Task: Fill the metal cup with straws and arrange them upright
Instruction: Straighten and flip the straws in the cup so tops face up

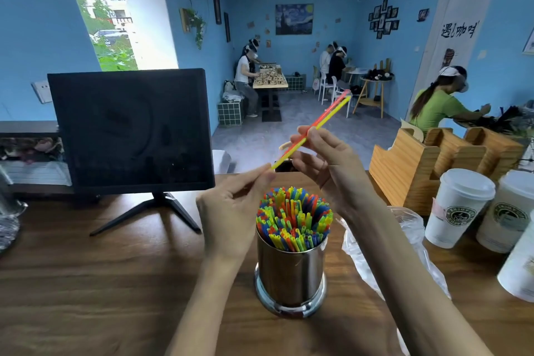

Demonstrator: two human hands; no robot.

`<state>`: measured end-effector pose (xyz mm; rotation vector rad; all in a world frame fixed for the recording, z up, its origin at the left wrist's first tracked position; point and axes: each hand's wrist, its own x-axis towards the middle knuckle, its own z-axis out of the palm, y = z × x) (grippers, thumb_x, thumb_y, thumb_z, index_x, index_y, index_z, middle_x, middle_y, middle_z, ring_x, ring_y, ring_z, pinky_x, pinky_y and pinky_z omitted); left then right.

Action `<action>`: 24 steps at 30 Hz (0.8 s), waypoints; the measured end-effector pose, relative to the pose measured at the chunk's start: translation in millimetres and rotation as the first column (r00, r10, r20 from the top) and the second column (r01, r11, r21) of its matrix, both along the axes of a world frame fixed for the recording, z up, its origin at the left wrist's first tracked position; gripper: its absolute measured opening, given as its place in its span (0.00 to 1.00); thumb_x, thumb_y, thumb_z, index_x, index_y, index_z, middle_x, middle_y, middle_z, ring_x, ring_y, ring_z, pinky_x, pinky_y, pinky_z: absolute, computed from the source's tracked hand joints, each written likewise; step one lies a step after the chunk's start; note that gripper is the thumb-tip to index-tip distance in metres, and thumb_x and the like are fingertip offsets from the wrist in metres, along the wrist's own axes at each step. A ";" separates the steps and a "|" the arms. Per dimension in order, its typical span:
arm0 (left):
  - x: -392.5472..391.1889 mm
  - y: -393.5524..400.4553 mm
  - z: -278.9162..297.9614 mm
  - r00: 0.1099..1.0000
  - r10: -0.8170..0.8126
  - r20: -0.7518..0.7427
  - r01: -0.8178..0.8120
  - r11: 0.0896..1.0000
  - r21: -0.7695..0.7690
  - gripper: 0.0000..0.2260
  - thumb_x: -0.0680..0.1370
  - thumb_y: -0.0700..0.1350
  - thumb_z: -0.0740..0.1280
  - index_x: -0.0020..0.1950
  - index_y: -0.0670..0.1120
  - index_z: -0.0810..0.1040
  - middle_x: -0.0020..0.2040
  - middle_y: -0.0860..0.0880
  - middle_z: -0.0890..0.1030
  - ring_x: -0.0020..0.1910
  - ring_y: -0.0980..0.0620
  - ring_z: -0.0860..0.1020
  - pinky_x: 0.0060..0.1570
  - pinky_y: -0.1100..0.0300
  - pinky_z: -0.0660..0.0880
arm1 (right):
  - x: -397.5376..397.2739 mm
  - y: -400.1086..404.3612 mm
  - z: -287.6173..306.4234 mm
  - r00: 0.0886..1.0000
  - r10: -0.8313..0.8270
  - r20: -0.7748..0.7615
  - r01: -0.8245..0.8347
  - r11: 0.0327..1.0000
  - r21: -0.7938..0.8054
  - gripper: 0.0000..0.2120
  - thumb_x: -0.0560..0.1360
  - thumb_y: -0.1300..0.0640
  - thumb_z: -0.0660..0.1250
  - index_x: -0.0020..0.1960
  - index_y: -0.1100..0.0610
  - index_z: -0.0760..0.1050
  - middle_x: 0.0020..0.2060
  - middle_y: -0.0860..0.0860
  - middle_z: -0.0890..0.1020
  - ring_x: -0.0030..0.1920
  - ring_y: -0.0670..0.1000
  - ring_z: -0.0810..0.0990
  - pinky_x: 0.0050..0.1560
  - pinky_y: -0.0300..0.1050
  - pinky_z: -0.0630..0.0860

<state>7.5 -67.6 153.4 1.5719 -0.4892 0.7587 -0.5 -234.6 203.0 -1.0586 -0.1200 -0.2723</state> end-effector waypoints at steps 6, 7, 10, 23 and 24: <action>9.7 3.7 -10.0 0.950 -0.175 -0.258 0.225 0.958 0.180 0.06 0.73 0.46 0.77 0.50 0.53 0.88 0.43 0.60 0.87 0.45 0.60 0.85 0.46 0.61 0.82 | 4.1 -3.6 -9.0 0.985 -0.119 0.122 0.150 0.943 -0.297 0.06 0.82 0.57 0.64 0.54 0.59 0.75 0.47 0.58 0.85 0.42 0.54 0.86 0.46 0.45 0.84; 11.2 3.6 -10.5 0.944 -0.177 -0.278 0.242 0.945 0.221 0.06 0.73 0.47 0.78 0.49 0.56 0.87 0.43 0.62 0.86 0.45 0.61 0.84 0.46 0.63 0.81 | 6.0 -4.9 -10.3 0.973 -0.168 0.156 0.213 0.911 -0.352 0.05 0.82 0.58 0.63 0.54 0.59 0.74 0.46 0.58 0.84 0.42 0.54 0.86 0.45 0.46 0.84; 15.8 5.5 -14.0 0.971 -0.088 -0.221 0.139 0.964 0.228 0.04 0.74 0.49 0.76 0.48 0.58 0.86 0.43 0.64 0.85 0.45 0.61 0.83 0.44 0.66 0.79 | 12.5 -11.9 -15.1 0.925 -0.302 0.229 0.379 0.766 -0.520 0.05 0.84 0.59 0.62 0.56 0.60 0.73 0.46 0.57 0.84 0.43 0.52 0.87 0.46 0.47 0.84; 33.5 7.5 -32.0 0.971 -0.030 -0.239 0.085 0.971 0.222 0.05 0.78 0.49 0.73 0.49 0.51 0.87 0.43 0.59 0.86 0.46 0.61 0.83 0.44 0.67 0.78 | 13.6 -19.3 -36.2 0.844 -0.249 0.476 0.536 0.434 -0.724 0.49 0.79 0.68 0.68 0.76 0.34 0.38 0.48 0.47 0.81 0.41 0.43 0.85 0.45 0.45 0.83; 34.4 7.8 -32.9 0.971 -0.022 -0.237 0.076 0.972 0.222 0.05 0.78 0.49 0.73 0.49 0.50 0.87 0.43 0.60 0.86 0.46 0.61 0.83 0.44 0.67 0.78 | 14.4 -19.0 -36.1 0.846 -0.237 0.477 0.532 0.414 -0.738 0.51 0.79 0.68 0.68 0.76 0.33 0.35 0.49 0.47 0.81 0.41 0.44 0.85 0.46 0.46 0.84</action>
